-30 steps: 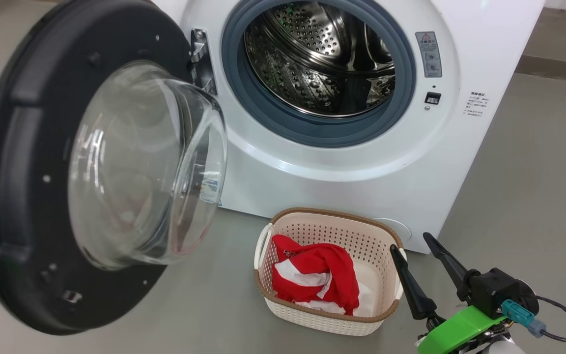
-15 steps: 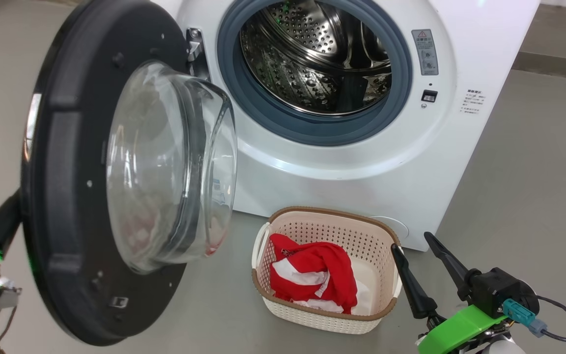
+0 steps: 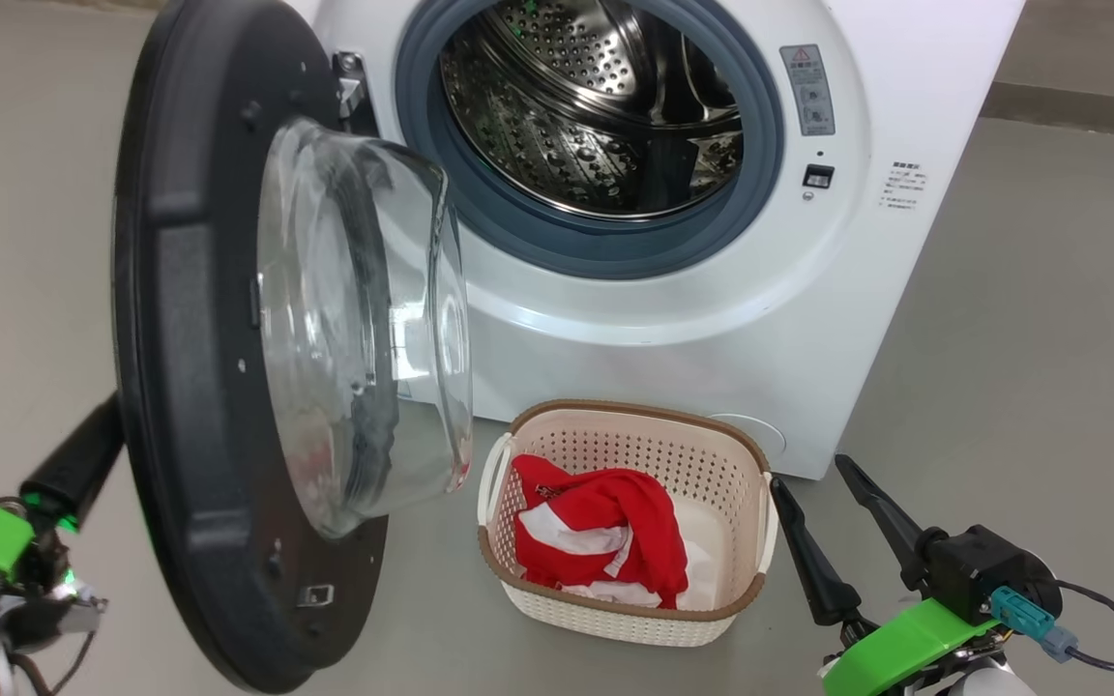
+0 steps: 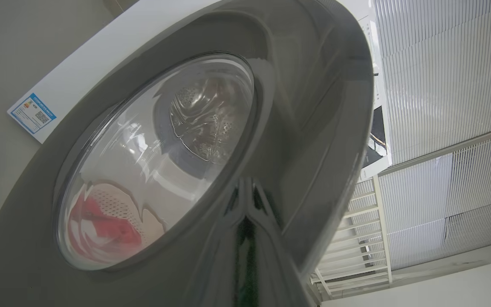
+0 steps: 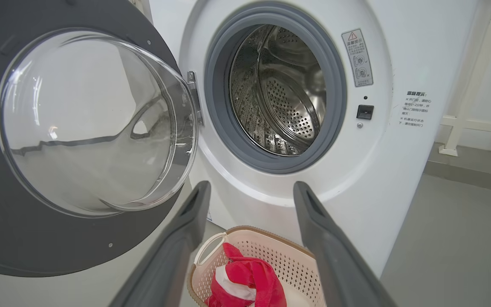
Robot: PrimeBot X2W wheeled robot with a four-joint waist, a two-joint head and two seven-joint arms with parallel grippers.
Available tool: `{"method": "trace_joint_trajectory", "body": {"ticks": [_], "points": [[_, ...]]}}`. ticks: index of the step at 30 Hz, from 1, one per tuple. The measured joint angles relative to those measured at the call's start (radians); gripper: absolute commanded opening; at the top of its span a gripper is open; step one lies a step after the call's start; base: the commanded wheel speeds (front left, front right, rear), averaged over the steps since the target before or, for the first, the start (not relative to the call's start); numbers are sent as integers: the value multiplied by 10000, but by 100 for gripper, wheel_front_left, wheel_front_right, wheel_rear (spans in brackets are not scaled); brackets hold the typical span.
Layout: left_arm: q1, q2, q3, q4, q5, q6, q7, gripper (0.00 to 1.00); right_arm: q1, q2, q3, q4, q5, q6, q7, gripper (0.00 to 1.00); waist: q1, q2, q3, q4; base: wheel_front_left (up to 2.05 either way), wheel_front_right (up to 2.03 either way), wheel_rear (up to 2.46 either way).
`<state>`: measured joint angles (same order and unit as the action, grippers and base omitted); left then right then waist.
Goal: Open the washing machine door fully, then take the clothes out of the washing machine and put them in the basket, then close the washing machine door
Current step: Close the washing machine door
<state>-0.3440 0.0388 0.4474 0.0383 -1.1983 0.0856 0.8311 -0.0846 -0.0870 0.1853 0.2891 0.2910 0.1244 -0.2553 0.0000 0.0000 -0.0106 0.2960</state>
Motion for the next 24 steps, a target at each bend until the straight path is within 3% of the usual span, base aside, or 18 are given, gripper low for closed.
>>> {"method": "trace_joint_trajectory", "body": {"ticks": [13,24], "points": [[650,0,-1373,-589,-1181,109,-865,0,-78,-4,-92,-36,0,0,0,100,0,0,256,-497,0,0,0],[839,4,-2011,-784,-1509,105,-1306,0,-291,-13,-107,-42,0,0,0,100,0,0,347,-948,0,0,0]]}}
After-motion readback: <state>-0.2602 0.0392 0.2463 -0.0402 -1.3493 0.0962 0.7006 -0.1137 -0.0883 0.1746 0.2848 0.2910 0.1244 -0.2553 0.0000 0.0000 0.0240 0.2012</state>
